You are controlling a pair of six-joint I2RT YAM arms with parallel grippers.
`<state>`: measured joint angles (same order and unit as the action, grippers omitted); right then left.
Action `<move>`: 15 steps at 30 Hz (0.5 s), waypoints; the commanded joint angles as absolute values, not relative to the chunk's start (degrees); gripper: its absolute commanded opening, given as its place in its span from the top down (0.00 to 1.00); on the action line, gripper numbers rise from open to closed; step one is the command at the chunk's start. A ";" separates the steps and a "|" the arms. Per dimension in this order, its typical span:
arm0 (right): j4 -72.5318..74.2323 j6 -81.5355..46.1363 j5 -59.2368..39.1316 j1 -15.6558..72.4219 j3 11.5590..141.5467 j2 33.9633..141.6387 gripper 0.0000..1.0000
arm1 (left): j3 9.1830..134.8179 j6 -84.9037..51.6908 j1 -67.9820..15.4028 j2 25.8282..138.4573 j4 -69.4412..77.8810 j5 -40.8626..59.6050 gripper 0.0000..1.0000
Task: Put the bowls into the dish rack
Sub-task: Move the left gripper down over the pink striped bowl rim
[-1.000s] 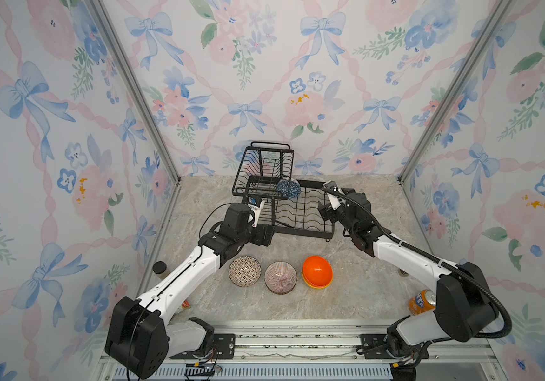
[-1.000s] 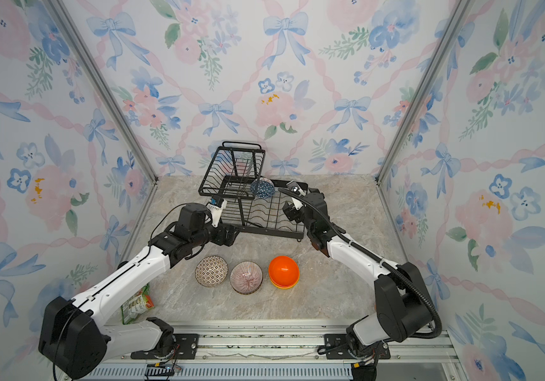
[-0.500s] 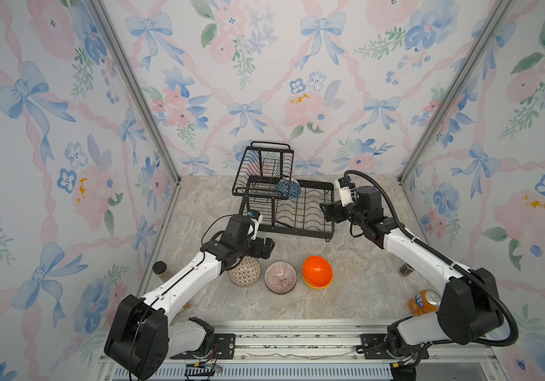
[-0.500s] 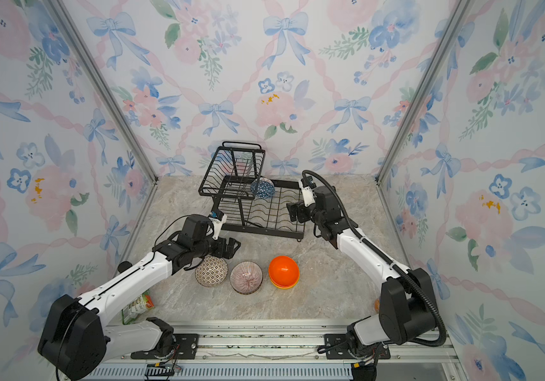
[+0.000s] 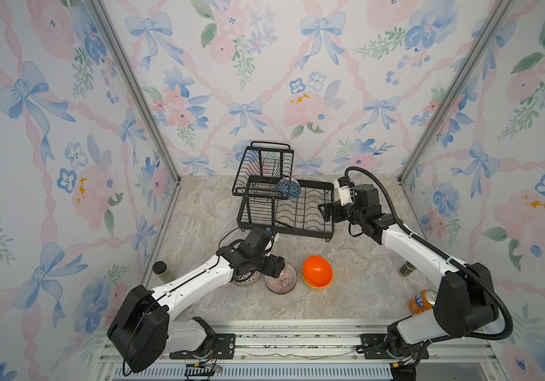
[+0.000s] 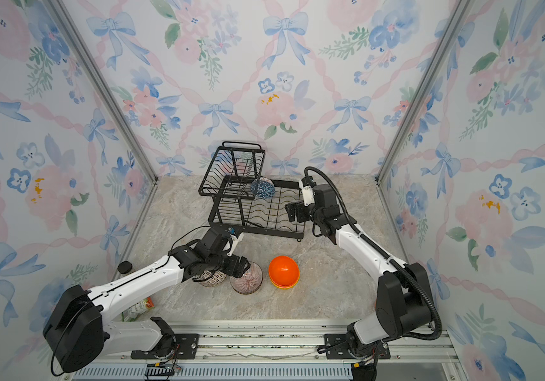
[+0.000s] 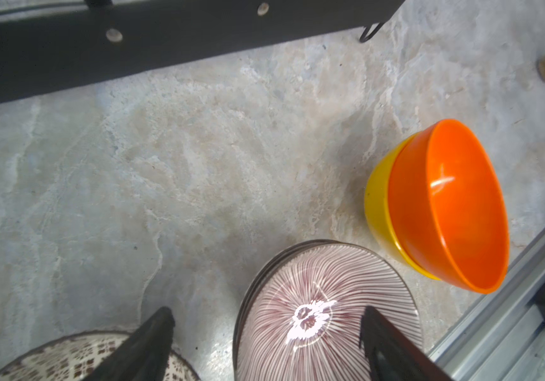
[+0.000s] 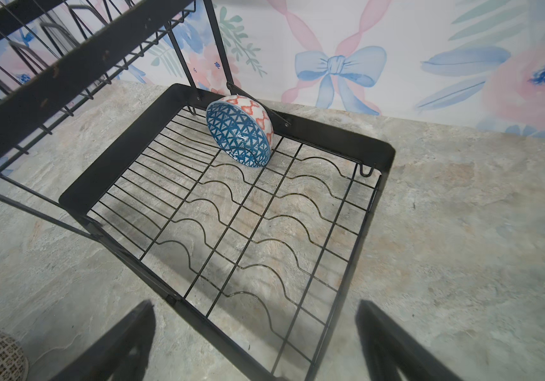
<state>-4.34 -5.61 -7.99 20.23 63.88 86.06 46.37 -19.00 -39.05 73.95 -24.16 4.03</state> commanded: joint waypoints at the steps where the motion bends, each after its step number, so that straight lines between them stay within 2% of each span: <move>1: -6.33 -6.21 -8.09 19.77 65.81 86.75 0.03 | 47.45 -19.95 -39.70 74.44 -27.49 2.19 0.24; 9: -6.24 -6.12 -7.92 19.75 65.43 86.49 0.03 | 48.94 -18.84 -39.99 76.28 -29.66 2.90 0.56; 15: -6.33 -5.91 -7.82 19.77 64.86 86.13 0.03 | 50.17 -18.04 -39.94 79.09 -31.65 0.72 0.63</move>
<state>-5.63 -5.58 -7.97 20.23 63.96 86.08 48.66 -19.14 -39.75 77.89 -29.02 2.13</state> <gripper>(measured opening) 0.967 0.381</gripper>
